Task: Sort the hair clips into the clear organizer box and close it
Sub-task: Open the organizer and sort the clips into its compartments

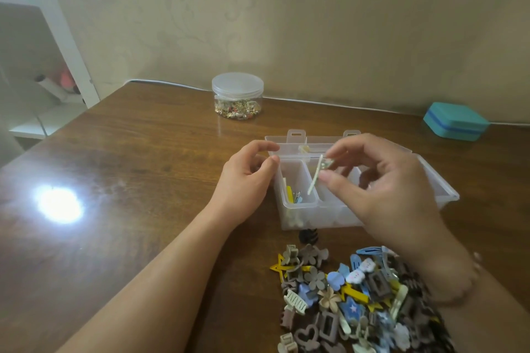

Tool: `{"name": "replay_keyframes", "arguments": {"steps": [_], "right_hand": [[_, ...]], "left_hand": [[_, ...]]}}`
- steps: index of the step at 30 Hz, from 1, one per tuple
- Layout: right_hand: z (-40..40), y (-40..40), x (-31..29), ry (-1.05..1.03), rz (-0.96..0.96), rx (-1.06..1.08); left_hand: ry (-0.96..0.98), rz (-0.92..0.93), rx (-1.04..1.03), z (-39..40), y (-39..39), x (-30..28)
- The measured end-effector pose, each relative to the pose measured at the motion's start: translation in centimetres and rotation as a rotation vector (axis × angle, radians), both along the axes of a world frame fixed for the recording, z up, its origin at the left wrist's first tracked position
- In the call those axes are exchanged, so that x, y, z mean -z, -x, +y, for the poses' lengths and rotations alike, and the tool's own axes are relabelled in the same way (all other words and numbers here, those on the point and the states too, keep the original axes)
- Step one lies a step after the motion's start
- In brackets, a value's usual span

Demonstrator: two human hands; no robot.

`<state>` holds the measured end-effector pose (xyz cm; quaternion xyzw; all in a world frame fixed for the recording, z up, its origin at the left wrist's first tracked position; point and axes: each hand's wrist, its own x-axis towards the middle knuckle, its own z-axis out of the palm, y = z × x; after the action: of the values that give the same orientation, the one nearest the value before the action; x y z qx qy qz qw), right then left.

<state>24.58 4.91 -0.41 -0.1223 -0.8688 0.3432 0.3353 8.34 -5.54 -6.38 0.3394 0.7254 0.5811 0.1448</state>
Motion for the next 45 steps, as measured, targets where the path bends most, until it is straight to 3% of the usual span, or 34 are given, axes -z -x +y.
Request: {"name": "replay_keyframes", "arguments": {"steps": [6,10,13,16,27,37,41,45], "right_hand": [[0.2,1.3,1.7,-0.229,-0.192,0.082],[-0.1,0.1,0.8,-0.391,-0.120,0.063],[-1.2,-1.2,-0.1,-0.480,-0.384,-0.213],[-2.2,-1.9,0.0,-0.570,-0.640,-0.299],[-2.5,-2.1,0.3,-0.595,-0.744,-0.152],[-2.5,-1.8,0.2,-0.550,-0.825,-0.205],[-2.4,-1.6,0.8,-0.620,-0.744,-0.174],[-1.5,-2.1,-0.4,-0.457,-0.706,-0.189]], "left_hand": [[-0.002,0.005,0.005,0.0,0.0,0.0],[-0.010,0.000,-0.001,0.0,0.1,0.2],[-0.017,-0.004,-0.008,0.1,0.1,0.2],[-0.009,-0.009,-0.011,0.1,0.1,0.2],[0.011,0.007,-0.005,0.1,0.1,0.2],[0.018,0.011,-0.007,0.0,0.1,0.1],[0.011,0.010,-0.005,0.0,0.1,0.2],[0.000,0.014,-0.008,0.1,0.1,0.2]]}}
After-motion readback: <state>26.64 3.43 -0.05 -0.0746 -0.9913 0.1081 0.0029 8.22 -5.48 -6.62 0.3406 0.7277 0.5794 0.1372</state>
